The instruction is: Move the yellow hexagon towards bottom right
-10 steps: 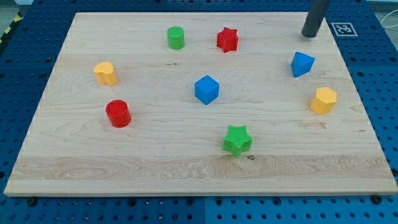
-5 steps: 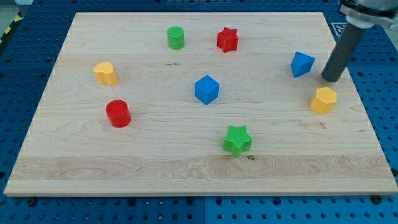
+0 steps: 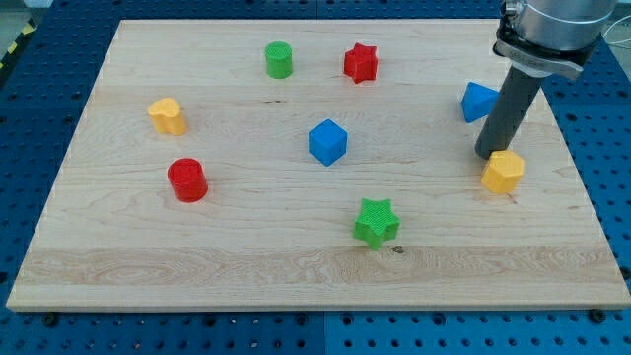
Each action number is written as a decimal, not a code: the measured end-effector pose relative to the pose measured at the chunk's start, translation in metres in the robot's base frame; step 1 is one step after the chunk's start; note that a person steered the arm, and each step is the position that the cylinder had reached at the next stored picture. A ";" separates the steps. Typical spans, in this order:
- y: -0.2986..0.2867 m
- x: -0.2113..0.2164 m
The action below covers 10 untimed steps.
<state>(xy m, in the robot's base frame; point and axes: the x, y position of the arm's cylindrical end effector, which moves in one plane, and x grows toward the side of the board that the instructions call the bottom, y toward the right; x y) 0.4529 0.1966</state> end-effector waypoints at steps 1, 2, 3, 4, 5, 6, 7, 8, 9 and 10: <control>0.000 0.021; 0.000 0.047; 0.000 0.065; 0.000 0.079; -0.003 0.079; -0.003 0.080; -0.003 0.082; -0.001 0.091; 0.002 0.098; 0.006 0.104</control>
